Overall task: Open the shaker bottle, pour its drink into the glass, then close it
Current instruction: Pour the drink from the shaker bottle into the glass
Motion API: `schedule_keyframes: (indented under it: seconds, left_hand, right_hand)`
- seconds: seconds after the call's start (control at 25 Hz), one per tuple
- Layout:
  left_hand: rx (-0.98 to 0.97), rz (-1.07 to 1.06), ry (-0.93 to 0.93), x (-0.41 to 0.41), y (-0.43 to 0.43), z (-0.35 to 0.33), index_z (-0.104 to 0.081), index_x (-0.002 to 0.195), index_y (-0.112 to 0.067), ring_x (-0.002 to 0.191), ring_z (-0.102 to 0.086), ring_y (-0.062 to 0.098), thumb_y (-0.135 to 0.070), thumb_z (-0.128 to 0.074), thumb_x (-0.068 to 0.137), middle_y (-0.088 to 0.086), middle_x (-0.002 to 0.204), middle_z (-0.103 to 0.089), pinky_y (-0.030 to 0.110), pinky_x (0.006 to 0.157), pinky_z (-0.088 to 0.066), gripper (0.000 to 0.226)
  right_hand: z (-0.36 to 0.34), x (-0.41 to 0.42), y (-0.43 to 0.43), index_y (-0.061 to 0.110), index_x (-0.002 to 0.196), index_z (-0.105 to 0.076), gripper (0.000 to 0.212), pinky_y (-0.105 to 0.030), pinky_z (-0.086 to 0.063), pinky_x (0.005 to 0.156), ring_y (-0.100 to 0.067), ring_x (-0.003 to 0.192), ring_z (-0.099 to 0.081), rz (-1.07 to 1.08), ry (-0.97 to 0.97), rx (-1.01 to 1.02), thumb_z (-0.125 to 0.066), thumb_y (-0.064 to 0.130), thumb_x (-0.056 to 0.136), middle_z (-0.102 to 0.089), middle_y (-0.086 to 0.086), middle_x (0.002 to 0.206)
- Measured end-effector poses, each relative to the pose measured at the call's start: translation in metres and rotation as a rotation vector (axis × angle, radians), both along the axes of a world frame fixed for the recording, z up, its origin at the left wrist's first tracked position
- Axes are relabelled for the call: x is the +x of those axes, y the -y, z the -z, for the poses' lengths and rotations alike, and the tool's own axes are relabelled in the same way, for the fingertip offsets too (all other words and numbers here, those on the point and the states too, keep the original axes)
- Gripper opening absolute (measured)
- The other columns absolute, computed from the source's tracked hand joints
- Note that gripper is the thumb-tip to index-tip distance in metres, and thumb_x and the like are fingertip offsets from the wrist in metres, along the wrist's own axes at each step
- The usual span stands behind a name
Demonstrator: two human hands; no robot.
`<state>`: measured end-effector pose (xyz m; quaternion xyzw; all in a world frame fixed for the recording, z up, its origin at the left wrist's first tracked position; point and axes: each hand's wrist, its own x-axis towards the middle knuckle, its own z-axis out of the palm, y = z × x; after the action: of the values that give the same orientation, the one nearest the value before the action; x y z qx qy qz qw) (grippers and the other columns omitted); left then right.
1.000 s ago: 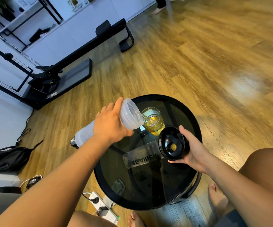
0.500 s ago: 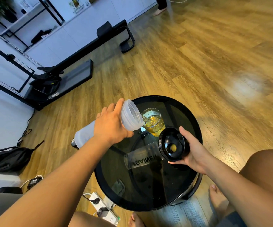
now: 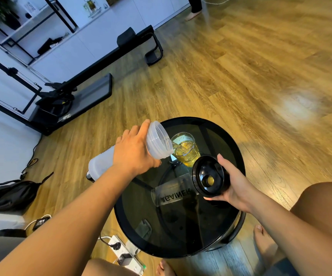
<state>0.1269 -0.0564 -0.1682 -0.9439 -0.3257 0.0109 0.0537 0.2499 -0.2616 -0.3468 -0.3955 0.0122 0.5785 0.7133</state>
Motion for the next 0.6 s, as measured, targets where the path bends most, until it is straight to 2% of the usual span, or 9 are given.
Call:
schedule_keyframes:
  seconds: [0.36, 0.6]
  left_hand:
    - [-0.001, 0.000, -0.008, 0.0001, 0.0000, -0.0015, -0.029, 0.157, -0.026, 0.120, -0.053, 0.032, -0.047, -0.094, 0.057, 0.003, 0.133, -0.055, 0.049, 0.102, -0.044, 0.121]
    - [0.013, 0.004, -0.020, 0.0017, -0.0005, -0.0027, -0.029, 0.157, -0.026, 0.120, -0.052, 0.032, -0.047, -0.094, 0.055, 0.002, 0.135, -0.055, 0.048, 0.101, -0.044, 0.123]
  right_hand:
    - [-0.0027, 0.0000, 0.0006, 0.028, 0.117, -0.070, 0.063, -0.057, -0.061, 0.071, -0.037, 0.095, -0.076, -0.006, 0.001, -0.012, -0.073, 0.063, 0.066, -0.080, -0.009, 0.106]
    - [-0.0039, -0.0007, 0.0001, 0.028, 0.122, -0.068, 0.067, -0.057, -0.061, 0.073, -0.041, 0.104, -0.072, -0.013, -0.010, -0.037, -0.073, 0.064, 0.066, -0.073, -0.014, 0.120]
